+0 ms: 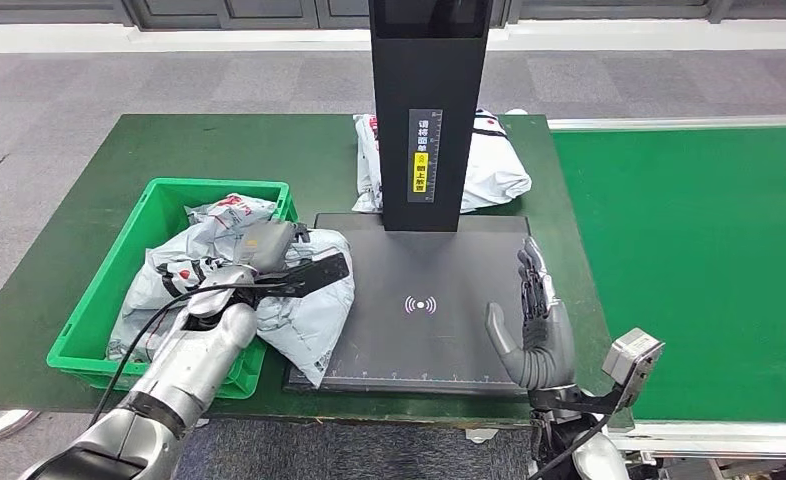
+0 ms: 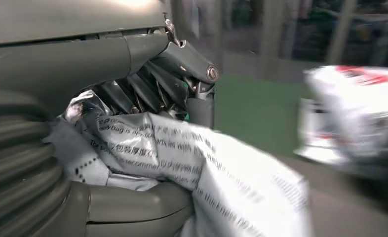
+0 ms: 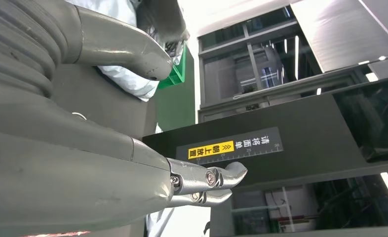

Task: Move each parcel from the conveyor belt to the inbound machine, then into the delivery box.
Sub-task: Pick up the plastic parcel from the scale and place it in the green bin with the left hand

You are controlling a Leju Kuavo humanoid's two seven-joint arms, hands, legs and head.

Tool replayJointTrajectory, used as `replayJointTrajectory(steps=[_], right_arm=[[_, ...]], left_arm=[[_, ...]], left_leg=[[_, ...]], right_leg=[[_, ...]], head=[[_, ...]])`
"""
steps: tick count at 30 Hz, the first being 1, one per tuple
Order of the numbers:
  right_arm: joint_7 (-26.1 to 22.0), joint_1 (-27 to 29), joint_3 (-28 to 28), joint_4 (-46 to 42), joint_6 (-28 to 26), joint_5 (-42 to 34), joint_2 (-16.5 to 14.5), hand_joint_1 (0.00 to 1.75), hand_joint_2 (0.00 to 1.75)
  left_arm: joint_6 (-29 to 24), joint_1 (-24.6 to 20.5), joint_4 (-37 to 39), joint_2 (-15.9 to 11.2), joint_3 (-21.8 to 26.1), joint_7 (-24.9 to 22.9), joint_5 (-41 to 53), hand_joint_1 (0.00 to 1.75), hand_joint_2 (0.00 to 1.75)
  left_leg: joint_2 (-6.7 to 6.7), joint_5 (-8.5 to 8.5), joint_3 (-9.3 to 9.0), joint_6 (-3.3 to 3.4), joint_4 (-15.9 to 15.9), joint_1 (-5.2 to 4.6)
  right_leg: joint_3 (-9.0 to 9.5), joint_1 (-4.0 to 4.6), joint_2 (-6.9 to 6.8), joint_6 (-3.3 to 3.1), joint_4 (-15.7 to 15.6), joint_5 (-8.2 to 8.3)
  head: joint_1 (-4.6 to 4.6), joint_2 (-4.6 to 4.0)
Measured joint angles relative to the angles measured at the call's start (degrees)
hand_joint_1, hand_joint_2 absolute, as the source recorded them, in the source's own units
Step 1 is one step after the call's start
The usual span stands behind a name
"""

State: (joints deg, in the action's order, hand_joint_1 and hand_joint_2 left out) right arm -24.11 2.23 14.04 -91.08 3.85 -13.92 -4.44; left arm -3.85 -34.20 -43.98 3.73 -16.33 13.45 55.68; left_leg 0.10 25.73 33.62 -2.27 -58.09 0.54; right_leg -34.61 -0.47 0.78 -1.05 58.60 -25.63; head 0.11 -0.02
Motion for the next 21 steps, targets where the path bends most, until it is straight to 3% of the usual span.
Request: replayJointTrajectory(steps=[3,6,12,16,21], right_arm=[[0.0,0.2,0.0,0.0,-0.3,-0.8,0.6,0.00,1.75],[0.0,0.4,0.0,-0.1,-0.5,-1.2,1.0,0.00,1.75],[0.0,0.7,0.0,-0.3,-0.6,-1.4,1.2,0.00,1.75],[0.3,2.1,-0.5,-1.4,-0.6,-1.2,1.5,0.00,1.75],[0.9,2.9,-1.2,-2.3,-0.7,-1.0,1.5,0.00,1.75]], left_arm=[[5.9,3.1,-6.5,-0.1,1.0,6.3,-17.3,1.75,1.75],[10.8,5.2,-12.3,-0.3,1.8,8.8,-30.3,1.75,1.75],[12.4,5.8,-14.5,-0.4,2.3,9.3,-35.0,1.75,1.75],[14.3,8.1,-22.6,-1.4,7.1,9.7,-47.9,1.75,1.75],[13.6,8.9,-25.1,-1.7,10.5,9.5,-51.7,1.75,1.75]], left_leg=[[-0.02,0.00,0.14,0.00,0.0,0.00],[-0.03,0.00,0.29,0.00,0.0,0.00],[-0.02,0.00,0.33,0.00,0.0,0.00],[-0.03,0.01,0.40,0.01,0.0,0.01],[-0.05,0.01,0.43,0.01,0.0,0.01]], right_leg=[[-0.13,0.00,0.00,0.01,0.0,0.00],[-0.26,0.00,0.00,0.01,0.0,0.00],[-0.30,0.00,-0.01,0.01,0.0,0.00],[-0.39,0.02,-0.02,0.01,0.0,-0.01],[-0.40,0.02,-0.07,0.01,0.0,-0.01]], head=[[0.00,0.01],[0.00,0.01],[0.00,0.01],[0.00,0.01],[0.00,0.01]])
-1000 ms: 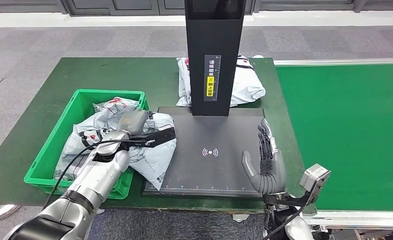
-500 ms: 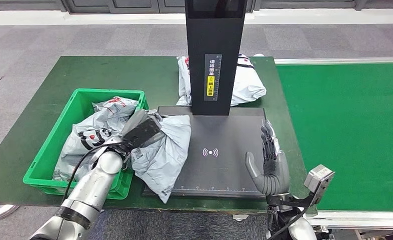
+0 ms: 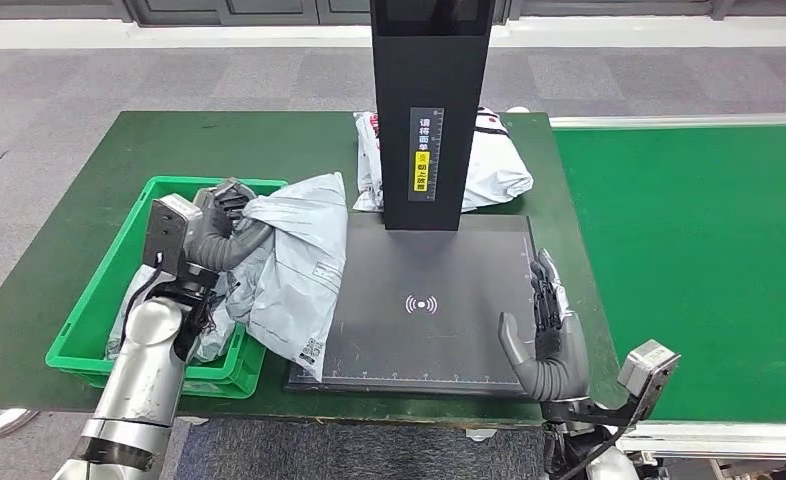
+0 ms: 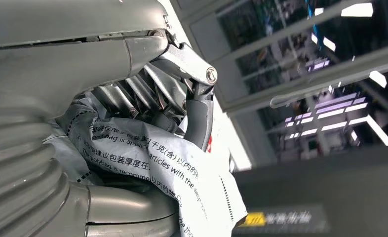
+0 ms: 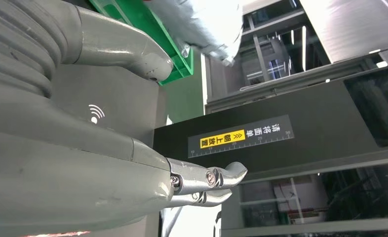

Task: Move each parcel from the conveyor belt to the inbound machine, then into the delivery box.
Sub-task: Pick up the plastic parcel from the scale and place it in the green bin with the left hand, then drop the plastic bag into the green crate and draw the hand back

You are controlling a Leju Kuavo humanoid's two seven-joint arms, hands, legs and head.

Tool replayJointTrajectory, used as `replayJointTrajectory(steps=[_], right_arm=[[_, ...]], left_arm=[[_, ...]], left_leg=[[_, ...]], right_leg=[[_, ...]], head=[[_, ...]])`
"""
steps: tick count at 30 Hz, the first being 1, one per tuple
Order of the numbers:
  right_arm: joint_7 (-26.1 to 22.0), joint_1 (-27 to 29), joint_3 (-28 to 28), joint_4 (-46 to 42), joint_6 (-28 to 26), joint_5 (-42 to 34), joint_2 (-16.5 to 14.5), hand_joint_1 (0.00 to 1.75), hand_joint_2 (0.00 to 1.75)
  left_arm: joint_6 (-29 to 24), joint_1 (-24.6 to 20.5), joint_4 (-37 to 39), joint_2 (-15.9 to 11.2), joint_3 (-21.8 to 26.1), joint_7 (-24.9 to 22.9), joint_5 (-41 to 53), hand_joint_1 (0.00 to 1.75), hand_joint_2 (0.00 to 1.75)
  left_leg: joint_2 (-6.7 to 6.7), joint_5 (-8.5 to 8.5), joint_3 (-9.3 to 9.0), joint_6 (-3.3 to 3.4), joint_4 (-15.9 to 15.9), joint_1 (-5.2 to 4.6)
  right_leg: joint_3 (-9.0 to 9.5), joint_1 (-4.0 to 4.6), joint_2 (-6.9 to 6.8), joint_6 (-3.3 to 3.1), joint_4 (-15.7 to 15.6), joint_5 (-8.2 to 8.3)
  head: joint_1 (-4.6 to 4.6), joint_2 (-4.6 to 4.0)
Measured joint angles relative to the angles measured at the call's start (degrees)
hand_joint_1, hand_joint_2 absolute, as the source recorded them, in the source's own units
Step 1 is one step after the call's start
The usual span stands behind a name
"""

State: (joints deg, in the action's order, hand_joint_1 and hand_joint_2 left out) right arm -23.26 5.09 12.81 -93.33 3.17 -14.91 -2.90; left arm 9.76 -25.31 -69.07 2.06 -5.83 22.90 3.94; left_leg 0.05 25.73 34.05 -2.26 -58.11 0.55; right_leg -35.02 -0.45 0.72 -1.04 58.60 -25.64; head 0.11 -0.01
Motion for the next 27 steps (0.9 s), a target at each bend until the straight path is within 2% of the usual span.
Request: replayJointTrajectory(steps=[8,27], right_arm=[[0.2,0.1,-0.3,-0.1,0.0,0.0,0.1,0.00,1.75],[0.2,0.1,-0.4,-0.1,0.0,0.0,0.1,0.00,1.75]], left_arm=[[-0.2,0.0,-1.4,-0.2,2.1,-0.2,-0.5,1.75,1.75],[-0.2,0.0,-1.9,-0.3,2.4,-0.2,-0.6,1.75,1.75]], left_leg=[[-0.01,0.00,0.02,0.00,0.0,-0.01],[-0.01,0.00,0.04,0.01,0.0,-0.01]], right_leg=[[0.00,-0.01,-0.03,0.00,0.0,0.00],[-0.02,-0.01,-0.03,0.00,0.0,0.00]], head=[[0.00,0.00],[0.00,-0.02]])
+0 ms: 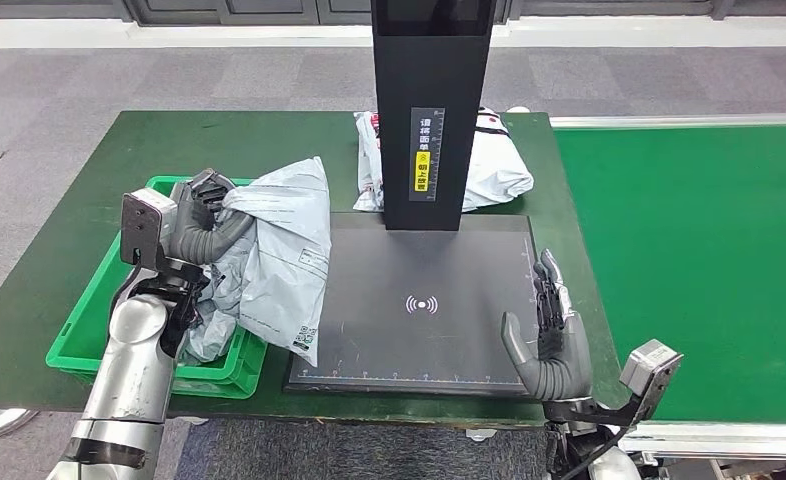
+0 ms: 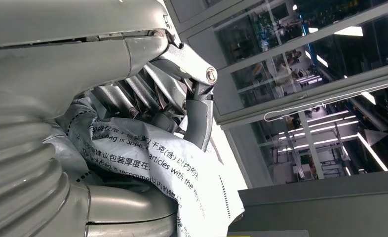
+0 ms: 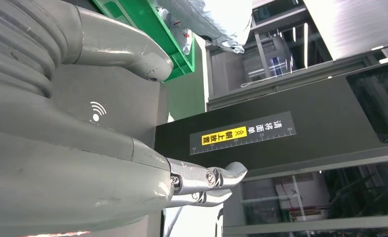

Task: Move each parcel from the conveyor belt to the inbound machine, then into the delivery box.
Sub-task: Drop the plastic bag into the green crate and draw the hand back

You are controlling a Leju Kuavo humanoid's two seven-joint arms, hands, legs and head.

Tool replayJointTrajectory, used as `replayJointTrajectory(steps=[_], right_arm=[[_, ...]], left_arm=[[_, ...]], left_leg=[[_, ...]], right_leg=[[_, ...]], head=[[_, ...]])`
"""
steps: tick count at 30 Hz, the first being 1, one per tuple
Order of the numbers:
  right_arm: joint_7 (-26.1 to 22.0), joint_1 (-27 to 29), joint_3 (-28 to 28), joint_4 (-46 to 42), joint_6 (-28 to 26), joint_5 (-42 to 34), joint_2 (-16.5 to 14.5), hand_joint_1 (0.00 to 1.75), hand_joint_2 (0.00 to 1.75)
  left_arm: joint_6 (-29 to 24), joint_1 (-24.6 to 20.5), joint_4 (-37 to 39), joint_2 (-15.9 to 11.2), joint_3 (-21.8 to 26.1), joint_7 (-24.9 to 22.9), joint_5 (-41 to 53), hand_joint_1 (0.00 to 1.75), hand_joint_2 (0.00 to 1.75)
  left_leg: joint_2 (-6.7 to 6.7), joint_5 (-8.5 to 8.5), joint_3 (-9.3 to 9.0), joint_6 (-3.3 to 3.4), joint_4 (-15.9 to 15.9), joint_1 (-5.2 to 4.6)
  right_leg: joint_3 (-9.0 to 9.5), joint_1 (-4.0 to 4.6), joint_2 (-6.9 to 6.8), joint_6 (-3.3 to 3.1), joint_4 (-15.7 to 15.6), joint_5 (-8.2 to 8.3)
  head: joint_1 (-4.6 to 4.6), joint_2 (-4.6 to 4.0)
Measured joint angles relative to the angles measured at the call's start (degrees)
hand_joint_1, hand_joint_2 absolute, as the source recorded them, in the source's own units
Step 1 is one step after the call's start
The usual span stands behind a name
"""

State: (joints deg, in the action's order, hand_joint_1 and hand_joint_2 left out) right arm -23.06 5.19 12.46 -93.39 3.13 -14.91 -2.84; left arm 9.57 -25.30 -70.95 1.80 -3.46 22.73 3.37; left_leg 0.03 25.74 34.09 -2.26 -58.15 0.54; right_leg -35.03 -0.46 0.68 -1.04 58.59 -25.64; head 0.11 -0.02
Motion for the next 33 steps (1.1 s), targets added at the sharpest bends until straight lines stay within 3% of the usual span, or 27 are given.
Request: replayJointTrajectory(steps=[11,13,17,18,19,25,33], right_arm=[[0.5,0.0,0.0,0.0,0.3,0.3,0.0,0.00,1.75],[1.8,-0.2,0.0,0.0,1.4,1.3,-0.4,0.00,1.75],[2.6,-0.4,-0.1,0.0,2.6,3.0,-1.8,0.00,1.75],[2.6,-0.5,-0.1,0.0,2.7,3.0,-2.0,0.00,1.75],[2.7,-0.6,-0.2,0.0,2.7,3.1,-2.1,0.00,1.75],[3.0,-1.7,-0.2,0.1,3.1,3.4,-2.7,0.00,1.75],[3.0,-2.6,-0.2,0.2,3.1,3.4,-3.0,0.00,1.75]], left_arm=[[-1.7,0.0,-0.3,-0.1,0.5,-0.8,1.7,1.75,1.75],[-9.2,0.1,-1.3,-0.6,2.8,-2.9,10.2,1.75,1.75],[-41.7,0.1,-4.0,-2.3,9.8,-5.1,37.2,1.75,1.75],[-48.1,0.1,-4.3,-2.5,10.6,-5.3,40.0,1.75,1.75],[-51.2,0.1,-4.5,-2.7,11.2,-5.4,41.0,1.75,1.75],[-46.4,0.3,-5.6,-2.8,13.3,-5.5,41.3,1.75,1.75],[-45.9,0.3,-6.1,-2.9,14.1,-5.5,41.4,1.75,1.75]], left_leg=[[-0.01,0.00,0.12,0.00,0.0,0.01],[0.06,0.04,0.38,-0.07,0.0,0.02],[0.59,0.07,0.08,-0.22,0.0,0.06],[0.48,0.03,0.04,-0.20,0.0,0.07],[0.28,0.01,0.07,-0.20,0.0,0.09],[-0.31,-0.04,0.29,-0.17,0.0,0.11],[-0.32,-0.05,0.29,-0.15,0.0,0.08]], right_leg=[[0.00,0.01,-0.02,0.00,0.0,0.00],[-0.04,0.03,0.08,-0.02,0.0,0.00],[-0.35,0.06,0.64,-0.13,0.0,0.07],[-0.33,0.07,0.52,-0.13,0.0,0.05],[-0.28,0.10,0.34,-0.13,0.1,0.00],[-0.18,0.14,-0.26,-0.11,0.0,-0.10],[-0.17,0.08,-0.33,-0.10,0.0,-0.09]], head=[[0.00,0.01],[0.03,0.01],[-0.02,0.02],[-0.02,0.01],[-0.02,0.01],[0.00,0.01],[0.00,0.02]])
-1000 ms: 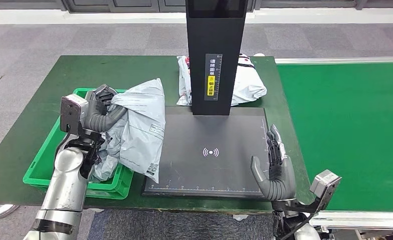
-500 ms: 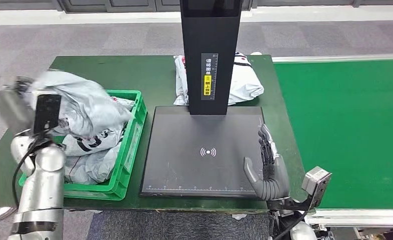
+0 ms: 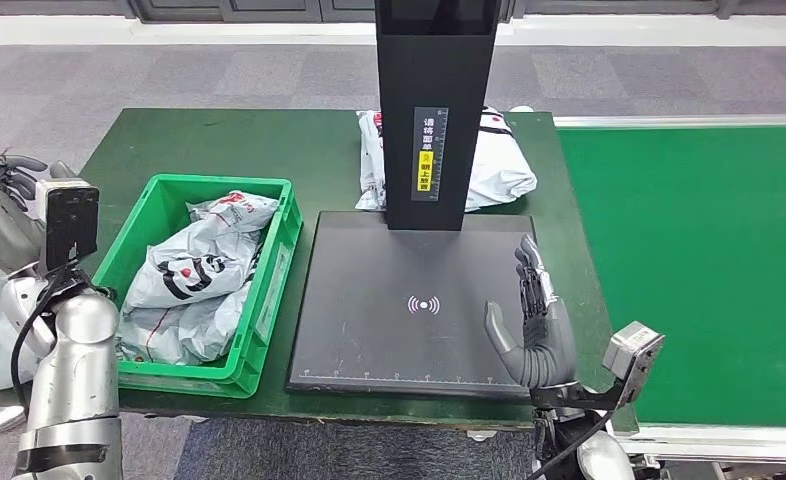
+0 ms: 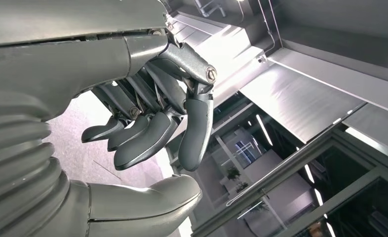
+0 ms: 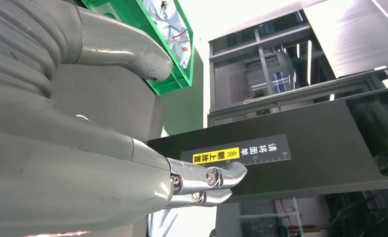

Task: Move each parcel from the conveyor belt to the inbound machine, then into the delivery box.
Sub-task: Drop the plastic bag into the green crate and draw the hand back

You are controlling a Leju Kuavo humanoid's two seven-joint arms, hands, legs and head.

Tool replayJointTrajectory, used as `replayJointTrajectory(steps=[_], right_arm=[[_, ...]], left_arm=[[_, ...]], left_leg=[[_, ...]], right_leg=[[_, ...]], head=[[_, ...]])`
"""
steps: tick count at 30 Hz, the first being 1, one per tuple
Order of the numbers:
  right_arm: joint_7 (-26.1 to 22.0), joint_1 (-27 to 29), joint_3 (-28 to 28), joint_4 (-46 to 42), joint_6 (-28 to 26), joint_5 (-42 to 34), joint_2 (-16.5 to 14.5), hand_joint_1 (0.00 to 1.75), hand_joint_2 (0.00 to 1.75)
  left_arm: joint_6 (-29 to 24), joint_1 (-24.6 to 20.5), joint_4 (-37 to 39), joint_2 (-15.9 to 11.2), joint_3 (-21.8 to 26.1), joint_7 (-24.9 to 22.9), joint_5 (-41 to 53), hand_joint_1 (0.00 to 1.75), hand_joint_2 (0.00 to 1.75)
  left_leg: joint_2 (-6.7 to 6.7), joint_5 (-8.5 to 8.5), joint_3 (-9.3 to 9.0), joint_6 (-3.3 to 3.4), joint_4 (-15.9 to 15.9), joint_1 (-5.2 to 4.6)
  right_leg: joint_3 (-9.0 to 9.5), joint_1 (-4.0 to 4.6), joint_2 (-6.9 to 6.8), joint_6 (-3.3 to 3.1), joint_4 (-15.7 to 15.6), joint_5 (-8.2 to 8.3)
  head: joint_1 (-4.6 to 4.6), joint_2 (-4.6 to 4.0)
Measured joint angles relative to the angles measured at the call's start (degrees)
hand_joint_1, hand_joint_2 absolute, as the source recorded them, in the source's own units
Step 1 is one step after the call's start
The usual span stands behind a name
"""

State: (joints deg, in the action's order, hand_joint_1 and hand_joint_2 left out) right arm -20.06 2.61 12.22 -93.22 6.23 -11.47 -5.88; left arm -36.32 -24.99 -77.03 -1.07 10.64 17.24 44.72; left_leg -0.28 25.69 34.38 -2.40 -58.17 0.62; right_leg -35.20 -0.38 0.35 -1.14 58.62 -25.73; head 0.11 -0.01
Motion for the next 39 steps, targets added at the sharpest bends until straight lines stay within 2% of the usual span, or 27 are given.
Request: replayJointTrajectory(steps=[13,16,17,20,21,26,39], right_arm=[[-0.8,-0.8,0.0,1.3,0.2,-0.3,0.0,0.00,1.75],[-0.9,-1.1,0.0,1.8,0.4,-0.4,0.0,0.00,1.75],[-0.8,-1.3,0.0,2.0,0.6,-0.3,0.0,0.00,1.75],[-0.8,-1.9,0.0,3.1,1.6,0.2,0.0,0.00,1.75],[-0.9,-2.0,0.0,3.3,1.9,0.2,0.0,0.00,1.75],[-1.9,-2.7,-0.8,3.4,0.7,-1.7,-0.2,0.00,1.75],[-1.8,-3.3,-1.8,4.1,1.0,-2.3,-0.3,0.00,1.75]], left_arm=[[0.7,0.1,0.0,0.0,0.0,0.6,-0.1,1.75,1.75],[3.2,0.3,-0.1,0.1,0.0,0.8,-1.9,1.75,1.75],[5.7,0.3,0.0,0.2,-0.1,0.8,-3.5,1.58,1.75],[12.2,0.6,1.0,0.9,-0.7,1.4,-7.2,0.27,1.75],[12.4,0.9,1.2,1.2,-1.0,1.8,-7.3,0.00,1.75],[6.6,2.4,0.6,2.0,-2.7,1.4,-5.0,0.00,1.75],[5.9,2.7,-0.1,2.1,-3.9,-2.0,-0.5,0.00,1.75]], left_leg=[[0.00,-0.01,-0.01,0.00,0.0,0.00],[0.01,0.00,-0.02,0.00,0.0,0.00],[0.01,0.00,-0.02,0.00,0.0,0.00],[0.01,-0.01,-0.01,0.00,0.0,-0.01],[0.01,-0.01,0.00,0.01,0.0,-0.01],[0.04,-0.01,-0.02,0.02,0.0,-0.02],[0.01,-0.02,-0.01,0.02,0.0,-0.02]], right_leg=[[-0.01,0.01,-0.01,0.00,0.0,0.00],[-0.02,0.00,-0.01,0.00,0.0,0.00],[-0.02,0.00,0.00,0.00,0.0,0.00],[-0.02,-0.01,-0.02,0.00,0.0,0.00],[-0.02,-0.01,-0.01,0.00,0.0,0.00],[-0.04,-0.03,0.09,0.00,0.0,0.02],[-0.05,-0.02,0.02,0.00,0.0,0.01]], head=[[0.00,-0.01],[0.00,0.00],[-0.01,-0.01],[-0.01,0.00],[-0.01,0.00],[0.00,-0.01],[0.00,-0.01]])
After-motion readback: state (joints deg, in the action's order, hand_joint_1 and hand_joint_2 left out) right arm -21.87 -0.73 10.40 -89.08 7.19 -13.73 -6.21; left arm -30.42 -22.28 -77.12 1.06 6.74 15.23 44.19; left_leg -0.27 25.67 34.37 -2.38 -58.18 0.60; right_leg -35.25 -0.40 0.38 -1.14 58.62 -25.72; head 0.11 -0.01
